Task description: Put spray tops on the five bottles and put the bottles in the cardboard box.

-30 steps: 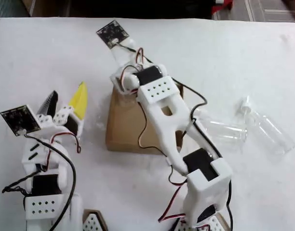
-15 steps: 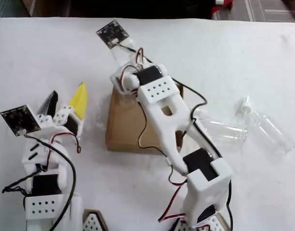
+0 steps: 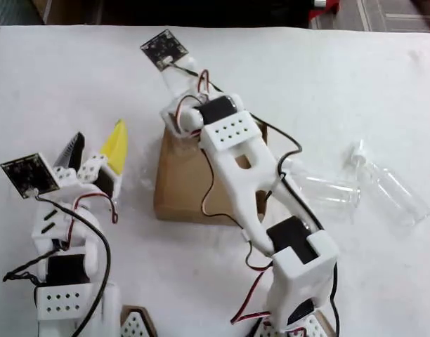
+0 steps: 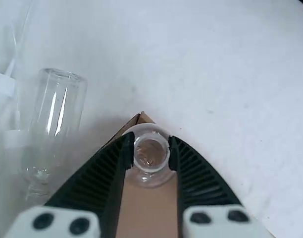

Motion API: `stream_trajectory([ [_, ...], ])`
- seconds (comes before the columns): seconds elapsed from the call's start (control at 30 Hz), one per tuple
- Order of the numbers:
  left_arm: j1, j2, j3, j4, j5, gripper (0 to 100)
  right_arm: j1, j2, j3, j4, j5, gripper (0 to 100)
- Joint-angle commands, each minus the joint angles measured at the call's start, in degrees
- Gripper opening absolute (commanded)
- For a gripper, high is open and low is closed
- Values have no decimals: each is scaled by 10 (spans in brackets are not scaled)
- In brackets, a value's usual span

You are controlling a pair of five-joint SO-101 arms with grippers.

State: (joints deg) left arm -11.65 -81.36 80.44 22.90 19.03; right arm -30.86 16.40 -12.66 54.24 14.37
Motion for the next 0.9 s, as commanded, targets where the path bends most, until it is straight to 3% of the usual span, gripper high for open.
stream_trajectory([
  [0.0,8,1,-4,-11,-8,278,4,0,-14,-2,5,154],
  [0.7,8,1,-4,-11,-8,278,8,0,-66,-1,5,159],
  [0.87,8,1,-4,-11,-9,278,8,-22,-135,64,5,157],
])
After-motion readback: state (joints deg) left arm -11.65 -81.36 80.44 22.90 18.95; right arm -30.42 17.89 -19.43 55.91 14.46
